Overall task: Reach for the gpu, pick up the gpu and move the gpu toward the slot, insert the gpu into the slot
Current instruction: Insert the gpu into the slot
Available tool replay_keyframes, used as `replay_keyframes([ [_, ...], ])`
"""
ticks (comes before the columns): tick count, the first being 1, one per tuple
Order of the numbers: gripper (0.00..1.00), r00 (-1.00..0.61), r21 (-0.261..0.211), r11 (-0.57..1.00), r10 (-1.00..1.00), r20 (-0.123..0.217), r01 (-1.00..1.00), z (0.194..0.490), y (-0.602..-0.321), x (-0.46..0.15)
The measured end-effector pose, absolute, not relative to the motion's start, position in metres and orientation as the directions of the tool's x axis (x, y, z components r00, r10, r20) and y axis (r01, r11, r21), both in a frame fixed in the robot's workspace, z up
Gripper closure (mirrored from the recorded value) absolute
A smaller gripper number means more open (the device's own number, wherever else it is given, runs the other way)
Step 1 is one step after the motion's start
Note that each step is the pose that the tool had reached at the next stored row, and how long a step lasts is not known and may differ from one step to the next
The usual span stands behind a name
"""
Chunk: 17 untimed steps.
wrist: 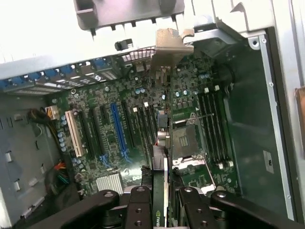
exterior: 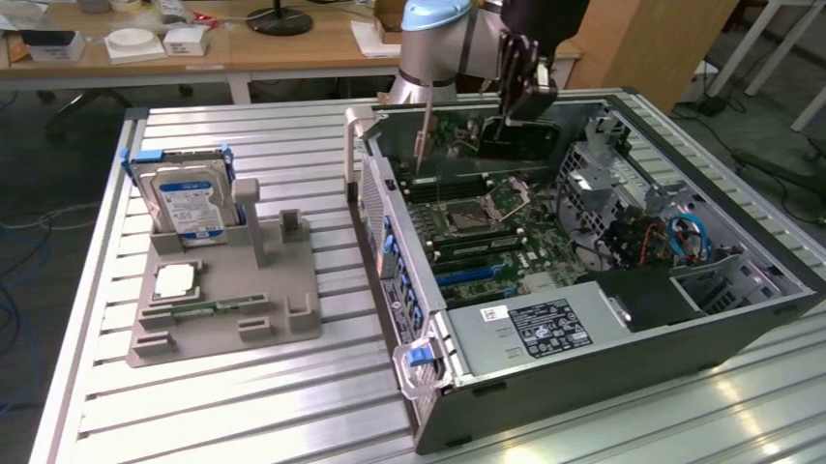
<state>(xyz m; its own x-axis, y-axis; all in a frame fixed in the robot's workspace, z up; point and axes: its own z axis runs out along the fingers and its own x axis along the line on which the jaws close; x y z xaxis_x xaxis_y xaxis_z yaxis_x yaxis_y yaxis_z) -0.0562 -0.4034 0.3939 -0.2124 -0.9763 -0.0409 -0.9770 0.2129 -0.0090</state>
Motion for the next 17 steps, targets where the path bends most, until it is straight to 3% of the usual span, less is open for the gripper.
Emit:
replay_keyframes([
  [17,0.73,0.012,-0.028,-0.011,-0.999,-0.043,-1.000,0.3916,-0.4035,-0.0547],
])
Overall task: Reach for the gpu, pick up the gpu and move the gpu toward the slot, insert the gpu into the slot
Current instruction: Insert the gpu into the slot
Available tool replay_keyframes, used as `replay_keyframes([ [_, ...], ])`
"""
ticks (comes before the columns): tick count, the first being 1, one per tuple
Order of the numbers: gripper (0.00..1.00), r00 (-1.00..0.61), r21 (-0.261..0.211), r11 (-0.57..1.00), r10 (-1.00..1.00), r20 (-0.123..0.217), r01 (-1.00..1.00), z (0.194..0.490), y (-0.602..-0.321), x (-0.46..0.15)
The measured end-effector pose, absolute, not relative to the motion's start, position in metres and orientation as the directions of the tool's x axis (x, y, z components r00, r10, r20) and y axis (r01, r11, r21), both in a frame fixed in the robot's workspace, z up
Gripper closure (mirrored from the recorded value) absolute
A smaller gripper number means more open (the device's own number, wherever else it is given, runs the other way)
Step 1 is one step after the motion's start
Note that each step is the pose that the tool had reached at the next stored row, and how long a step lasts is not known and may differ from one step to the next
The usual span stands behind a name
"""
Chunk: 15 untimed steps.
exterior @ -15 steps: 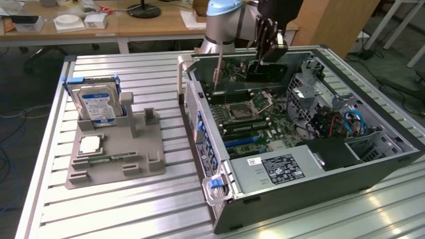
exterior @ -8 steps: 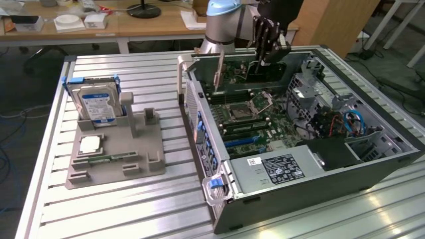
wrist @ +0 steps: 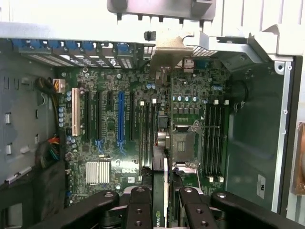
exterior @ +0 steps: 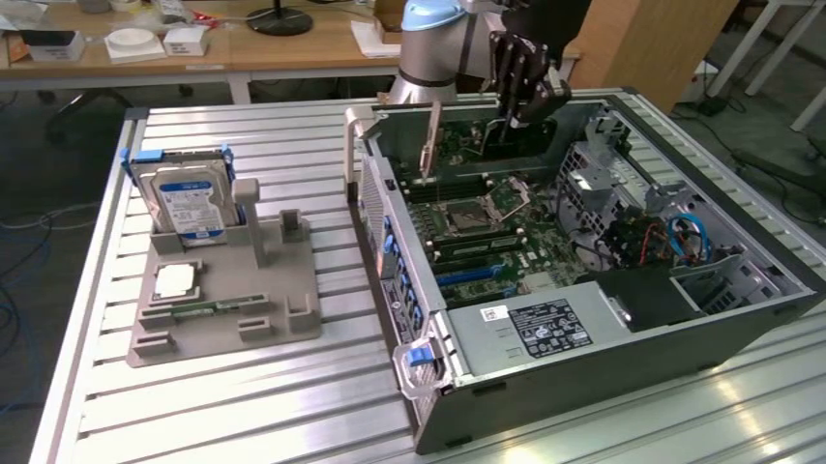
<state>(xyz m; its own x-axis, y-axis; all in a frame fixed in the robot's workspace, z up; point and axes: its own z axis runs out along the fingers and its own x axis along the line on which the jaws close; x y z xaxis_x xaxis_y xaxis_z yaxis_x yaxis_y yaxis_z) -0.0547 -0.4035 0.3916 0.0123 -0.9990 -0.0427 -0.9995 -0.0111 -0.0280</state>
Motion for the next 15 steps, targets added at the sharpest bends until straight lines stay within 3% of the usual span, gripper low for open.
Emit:
replay_keyframes([
  [15,0.73,0.008,-0.038,-0.006,-0.999,-0.043,-0.999,0.3877,-0.4126,-0.0543],
])
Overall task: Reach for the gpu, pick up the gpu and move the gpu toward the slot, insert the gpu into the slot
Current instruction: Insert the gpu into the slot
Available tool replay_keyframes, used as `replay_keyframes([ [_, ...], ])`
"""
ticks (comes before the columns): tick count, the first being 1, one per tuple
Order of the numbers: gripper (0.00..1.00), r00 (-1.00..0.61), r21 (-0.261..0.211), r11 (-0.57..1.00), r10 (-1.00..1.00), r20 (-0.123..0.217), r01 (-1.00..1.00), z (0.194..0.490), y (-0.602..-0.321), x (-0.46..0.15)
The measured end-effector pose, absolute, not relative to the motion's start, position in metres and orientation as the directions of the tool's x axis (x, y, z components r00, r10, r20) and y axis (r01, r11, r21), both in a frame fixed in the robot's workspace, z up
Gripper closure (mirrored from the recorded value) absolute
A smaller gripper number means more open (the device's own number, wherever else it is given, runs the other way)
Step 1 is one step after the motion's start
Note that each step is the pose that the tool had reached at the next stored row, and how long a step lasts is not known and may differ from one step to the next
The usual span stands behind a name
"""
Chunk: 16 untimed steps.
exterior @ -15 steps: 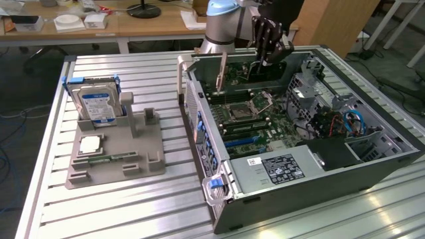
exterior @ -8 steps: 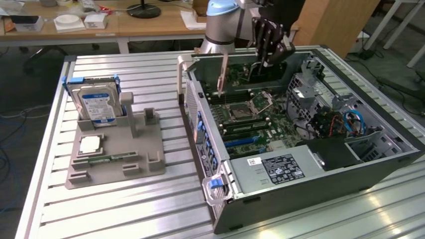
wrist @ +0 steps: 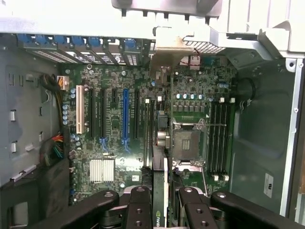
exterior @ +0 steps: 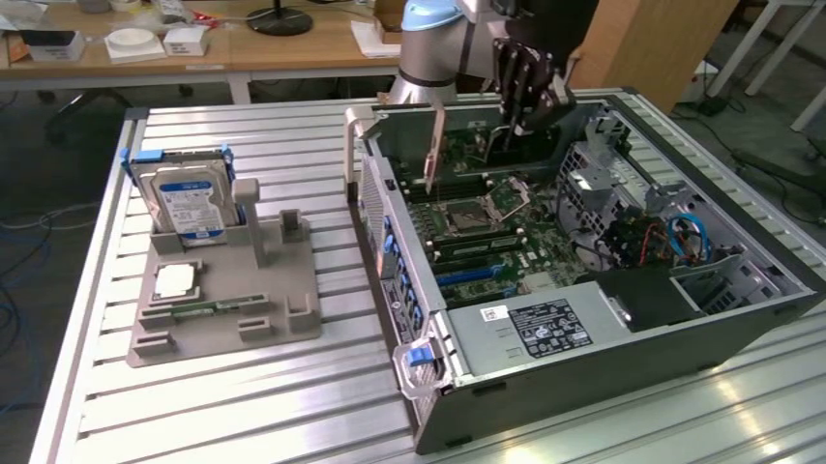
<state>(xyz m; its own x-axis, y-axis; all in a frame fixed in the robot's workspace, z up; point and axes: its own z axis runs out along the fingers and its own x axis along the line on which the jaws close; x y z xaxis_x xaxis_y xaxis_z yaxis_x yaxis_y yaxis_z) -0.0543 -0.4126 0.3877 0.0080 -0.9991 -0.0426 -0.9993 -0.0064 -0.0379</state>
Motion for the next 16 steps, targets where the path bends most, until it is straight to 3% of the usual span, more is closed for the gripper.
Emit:
replay_keyframes([
  [16,0.73,-0.055,-0.043,0.057,-0.998,-0.043,-0.997,0.3797,-0.4197,-0.0542],
])
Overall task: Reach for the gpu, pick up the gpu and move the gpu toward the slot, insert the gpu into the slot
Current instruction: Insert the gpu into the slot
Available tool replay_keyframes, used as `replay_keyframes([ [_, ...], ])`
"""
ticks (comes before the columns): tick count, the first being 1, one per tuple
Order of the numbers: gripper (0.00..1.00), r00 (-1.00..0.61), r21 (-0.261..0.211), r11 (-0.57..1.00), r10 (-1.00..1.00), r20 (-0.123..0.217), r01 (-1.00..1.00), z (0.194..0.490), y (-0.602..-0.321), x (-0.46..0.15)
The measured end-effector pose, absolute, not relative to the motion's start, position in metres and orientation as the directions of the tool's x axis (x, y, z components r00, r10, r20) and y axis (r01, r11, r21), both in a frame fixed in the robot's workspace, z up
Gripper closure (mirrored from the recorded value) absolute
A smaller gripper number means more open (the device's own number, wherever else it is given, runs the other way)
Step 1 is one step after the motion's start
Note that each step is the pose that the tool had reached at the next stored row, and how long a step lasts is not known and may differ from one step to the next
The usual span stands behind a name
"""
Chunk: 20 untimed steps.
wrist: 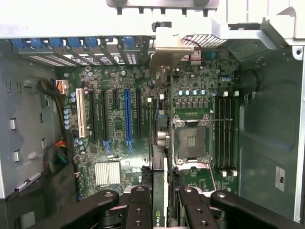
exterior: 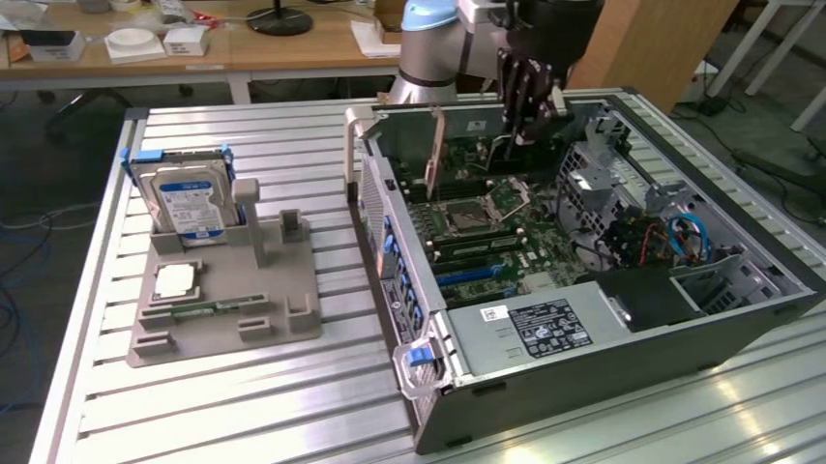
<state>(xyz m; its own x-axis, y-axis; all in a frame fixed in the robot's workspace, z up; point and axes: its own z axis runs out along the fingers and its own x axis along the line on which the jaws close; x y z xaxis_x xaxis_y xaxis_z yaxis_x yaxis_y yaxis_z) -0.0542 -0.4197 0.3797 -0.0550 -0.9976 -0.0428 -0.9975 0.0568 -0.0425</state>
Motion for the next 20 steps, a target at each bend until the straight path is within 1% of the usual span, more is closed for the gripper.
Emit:
replay_keyframes([
  [11,0.73,-0.079,-0.046,0.081,-0.996,-0.043,-0.996,0.369,-0.427,-0.054],
  [20,0.73,-0.088,-0.047,0.090,-0.995,-0.043,-0.995,0.360,-0.438,-0.054],
])
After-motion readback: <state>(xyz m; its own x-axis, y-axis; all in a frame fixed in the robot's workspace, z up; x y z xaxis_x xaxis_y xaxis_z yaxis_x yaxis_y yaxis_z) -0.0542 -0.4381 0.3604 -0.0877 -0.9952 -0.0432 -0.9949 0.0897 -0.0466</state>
